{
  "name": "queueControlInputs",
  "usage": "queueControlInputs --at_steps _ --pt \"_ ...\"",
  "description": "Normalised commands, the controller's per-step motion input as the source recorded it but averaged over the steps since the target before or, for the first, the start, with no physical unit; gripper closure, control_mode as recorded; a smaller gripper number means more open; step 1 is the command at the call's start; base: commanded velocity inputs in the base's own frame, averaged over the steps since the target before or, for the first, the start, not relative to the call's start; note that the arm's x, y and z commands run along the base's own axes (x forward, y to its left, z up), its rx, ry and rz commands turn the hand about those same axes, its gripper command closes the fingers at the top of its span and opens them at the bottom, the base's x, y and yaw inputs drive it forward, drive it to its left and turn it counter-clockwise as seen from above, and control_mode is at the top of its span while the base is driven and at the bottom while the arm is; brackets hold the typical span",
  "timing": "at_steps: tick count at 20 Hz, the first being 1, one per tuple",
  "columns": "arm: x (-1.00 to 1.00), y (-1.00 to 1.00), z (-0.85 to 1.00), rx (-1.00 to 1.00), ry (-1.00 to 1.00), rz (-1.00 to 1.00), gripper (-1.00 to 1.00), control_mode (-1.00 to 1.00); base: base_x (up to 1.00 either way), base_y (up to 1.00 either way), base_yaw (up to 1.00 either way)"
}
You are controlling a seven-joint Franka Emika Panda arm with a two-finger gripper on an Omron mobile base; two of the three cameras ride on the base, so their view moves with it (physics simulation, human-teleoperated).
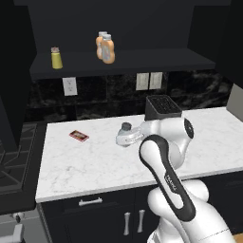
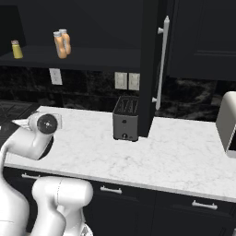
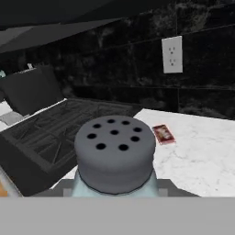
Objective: Put the shaker and condiment bottle from the counter next to their counterparts in the cabinet.
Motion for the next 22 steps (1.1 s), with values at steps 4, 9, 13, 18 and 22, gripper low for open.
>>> queueControlInputs --at_steps 4,9,13,18,22 --pt "-0.12 0.03 0.76 -0.05 0.14 -0.19 1.00 -1.00 0.00 0.00 0.00" --pt "-0.36 0.00 0.86 -0.01 0.21 -0.15 1.00 -1.00 0.00 0.00 0.00" --pt "-0.34 0.00 0.76 -0.01 0.21 -0.15 1.00 -1.00 0.00 0.00 0.00" --pt "-0.17 0.13 0.52 -0.07 0.02 -0.15 1.00 -1.00 0.00 0.00 0.00" --pt "0.00 0.31 0.49 -0.09 -0.11 -0.03 1.00 -1.00 0.00 0.00 0.00"
